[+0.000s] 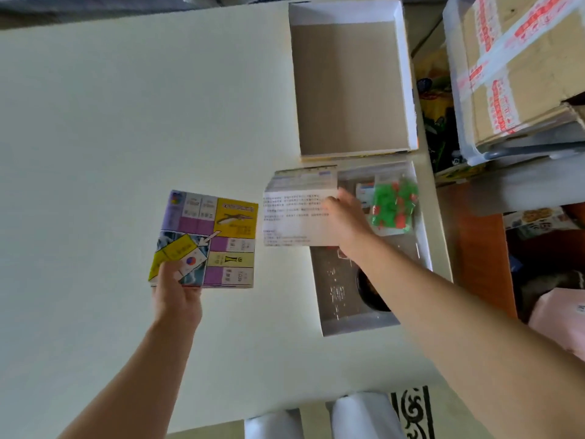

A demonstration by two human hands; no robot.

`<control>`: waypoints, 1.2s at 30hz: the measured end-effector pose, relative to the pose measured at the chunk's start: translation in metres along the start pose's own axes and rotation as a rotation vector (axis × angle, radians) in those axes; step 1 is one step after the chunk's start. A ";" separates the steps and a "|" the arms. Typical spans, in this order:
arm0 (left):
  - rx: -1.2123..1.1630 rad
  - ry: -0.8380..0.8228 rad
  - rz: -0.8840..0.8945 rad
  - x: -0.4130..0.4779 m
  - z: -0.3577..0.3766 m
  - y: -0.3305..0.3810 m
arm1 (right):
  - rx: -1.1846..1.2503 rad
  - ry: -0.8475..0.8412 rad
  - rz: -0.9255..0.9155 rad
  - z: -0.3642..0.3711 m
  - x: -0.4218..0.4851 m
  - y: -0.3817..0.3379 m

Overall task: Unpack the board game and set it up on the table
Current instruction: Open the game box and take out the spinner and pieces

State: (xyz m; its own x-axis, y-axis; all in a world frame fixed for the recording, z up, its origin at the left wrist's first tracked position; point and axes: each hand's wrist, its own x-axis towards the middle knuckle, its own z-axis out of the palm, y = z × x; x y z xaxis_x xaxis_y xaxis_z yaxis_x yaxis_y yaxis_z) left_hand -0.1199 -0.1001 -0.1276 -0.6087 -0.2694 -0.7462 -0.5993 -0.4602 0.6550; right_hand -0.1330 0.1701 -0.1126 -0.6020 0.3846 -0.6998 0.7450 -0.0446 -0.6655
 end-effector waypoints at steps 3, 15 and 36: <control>-0.074 0.083 -0.034 0.021 -0.018 0.016 | 0.008 0.011 -0.088 0.045 0.027 -0.029; -0.095 0.185 -0.165 0.035 -0.032 0.007 | -0.220 0.125 -0.331 0.107 0.048 -0.014; 1.619 -0.288 0.484 0.010 0.032 -0.055 | -0.404 -0.041 -0.132 0.079 0.003 0.074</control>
State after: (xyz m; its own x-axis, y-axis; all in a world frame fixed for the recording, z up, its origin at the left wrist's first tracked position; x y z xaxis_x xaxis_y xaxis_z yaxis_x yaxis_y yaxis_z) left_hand -0.1095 -0.0509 -0.1673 -0.8372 0.1170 -0.5343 -0.1114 0.9199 0.3760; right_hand -0.1029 0.0949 -0.1845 -0.7045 0.3257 -0.6306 0.7087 0.3703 -0.6005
